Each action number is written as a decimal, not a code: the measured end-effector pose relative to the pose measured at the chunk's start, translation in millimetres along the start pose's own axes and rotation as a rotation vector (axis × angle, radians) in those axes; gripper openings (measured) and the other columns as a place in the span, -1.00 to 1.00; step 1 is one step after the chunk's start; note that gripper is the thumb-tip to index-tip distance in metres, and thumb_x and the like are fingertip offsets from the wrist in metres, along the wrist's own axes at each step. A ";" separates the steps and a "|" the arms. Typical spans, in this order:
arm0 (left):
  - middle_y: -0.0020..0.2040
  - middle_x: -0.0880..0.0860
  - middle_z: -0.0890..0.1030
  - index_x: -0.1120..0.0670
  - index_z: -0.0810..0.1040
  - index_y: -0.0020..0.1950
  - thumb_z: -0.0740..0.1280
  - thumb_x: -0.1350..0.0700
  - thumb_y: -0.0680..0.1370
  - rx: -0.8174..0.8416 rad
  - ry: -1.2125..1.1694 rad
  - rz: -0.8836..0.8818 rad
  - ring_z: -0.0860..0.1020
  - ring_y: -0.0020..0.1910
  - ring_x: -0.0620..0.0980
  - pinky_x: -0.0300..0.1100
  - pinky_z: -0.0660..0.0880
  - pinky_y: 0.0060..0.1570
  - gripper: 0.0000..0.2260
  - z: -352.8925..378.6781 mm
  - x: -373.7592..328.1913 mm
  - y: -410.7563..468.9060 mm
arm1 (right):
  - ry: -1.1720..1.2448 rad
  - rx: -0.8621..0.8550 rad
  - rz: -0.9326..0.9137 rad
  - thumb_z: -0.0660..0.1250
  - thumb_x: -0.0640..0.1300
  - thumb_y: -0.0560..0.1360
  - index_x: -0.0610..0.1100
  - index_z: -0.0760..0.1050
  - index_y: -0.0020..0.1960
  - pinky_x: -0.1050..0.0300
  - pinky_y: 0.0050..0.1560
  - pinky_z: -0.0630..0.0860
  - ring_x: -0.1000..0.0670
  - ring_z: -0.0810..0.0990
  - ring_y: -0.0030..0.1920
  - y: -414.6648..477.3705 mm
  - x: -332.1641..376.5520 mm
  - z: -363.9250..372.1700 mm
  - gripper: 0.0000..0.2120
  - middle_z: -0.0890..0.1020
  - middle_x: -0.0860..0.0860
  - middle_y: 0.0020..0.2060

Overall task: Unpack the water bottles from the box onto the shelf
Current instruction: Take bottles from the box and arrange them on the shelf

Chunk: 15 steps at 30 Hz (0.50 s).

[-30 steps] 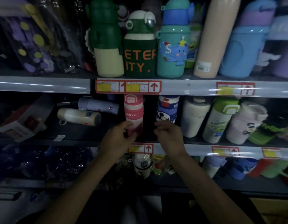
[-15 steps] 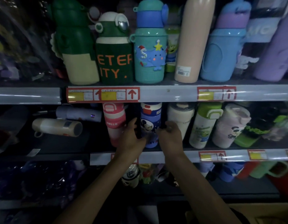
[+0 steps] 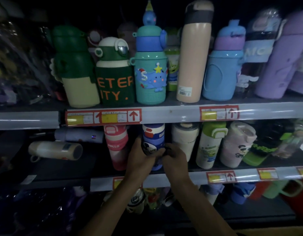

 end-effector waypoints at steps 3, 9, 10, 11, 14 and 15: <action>0.21 -0.12 0.65 -0.03 0.54 0.35 0.60 -0.14 0.28 -0.059 0.044 0.036 0.62 0.18 -0.17 -0.14 0.58 0.17 -0.33 -5.8 -2.9 -1.9 | -0.010 -0.038 0.008 0.25 -0.36 0.50 -0.15 0.60 0.09 0.13 -0.17 0.50 -0.08 0.63 -0.06 -6.9 -2.7 -4.6 -0.74 0.66 -0.07 -0.07; 0.21 -0.02 0.66 0.08 0.56 0.31 0.68 0.03 0.18 -0.080 0.022 -0.012 0.62 0.21 -0.07 -0.29 0.54 0.14 -0.27 -11.8 9.5 -14.7 | 0.004 -0.034 0.060 0.19 -0.43 0.51 -0.17 0.58 0.10 -0.07 0.04 0.59 -0.10 0.61 -0.02 -18.1 -6.9 -8.0 -0.69 0.65 -0.09 -0.05; 0.14 -0.01 0.68 0.09 0.59 0.25 0.67 0.11 0.23 -0.087 0.025 -0.021 0.63 0.17 -0.04 -0.39 0.53 0.05 -0.38 -14.2 11.5 -19.5 | 0.015 -0.032 0.074 0.19 -0.44 0.51 -0.18 0.58 0.08 -0.05 0.00 0.58 -0.10 0.61 -0.04 -18.1 -8.9 -8.6 -0.69 0.66 -0.11 -0.05; 0.05 -0.04 0.70 0.06 0.61 0.17 0.65 0.22 0.29 -0.093 0.020 -0.028 0.65 0.13 -0.01 -0.46 0.50 -0.06 -0.51 -17.7 12.9 -25.0 | 0.024 -0.025 0.089 0.18 -0.45 0.50 -0.18 0.59 0.06 -0.02 -0.05 0.56 -0.09 0.61 -0.07 -18.1 -10.5 -8.9 -0.70 0.66 -0.13 -0.06; -0.13 -0.23 0.71 -0.10 0.59 -0.01 0.61 0.21 0.21 -0.112 -0.030 -0.020 0.66 -0.03 -0.24 -0.38 0.50 -0.08 -0.57 -31.1 17.4 -38.2 | 0.030 -0.010 0.124 0.21 -0.44 0.51 -0.16 0.63 -0.02 -0.01 -0.13 0.56 -0.13 0.62 -0.12 -16.9 -15.5 -5.8 -0.72 0.68 -0.15 -0.10; -0.07 -0.26 0.71 -0.11 0.60 0.03 0.60 0.13 0.17 -0.109 -0.051 -0.019 0.65 -0.01 -0.28 -0.29 0.52 -0.01 -0.53 -35.6 17.1 -41.7 | 0.037 -0.004 0.130 0.23 -0.42 0.51 -0.15 0.64 -0.04 -0.08 -0.07 0.62 -0.16 0.65 -0.09 -16.4 -17.2 -3.8 -0.73 0.70 -0.15 -0.10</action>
Point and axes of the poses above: each hand's wrist, its own y-axis towards the middle knuckle, its own z-axis out of the palm, x = y × z, the point moved 5 cm from there along y, towards the middle knuckle
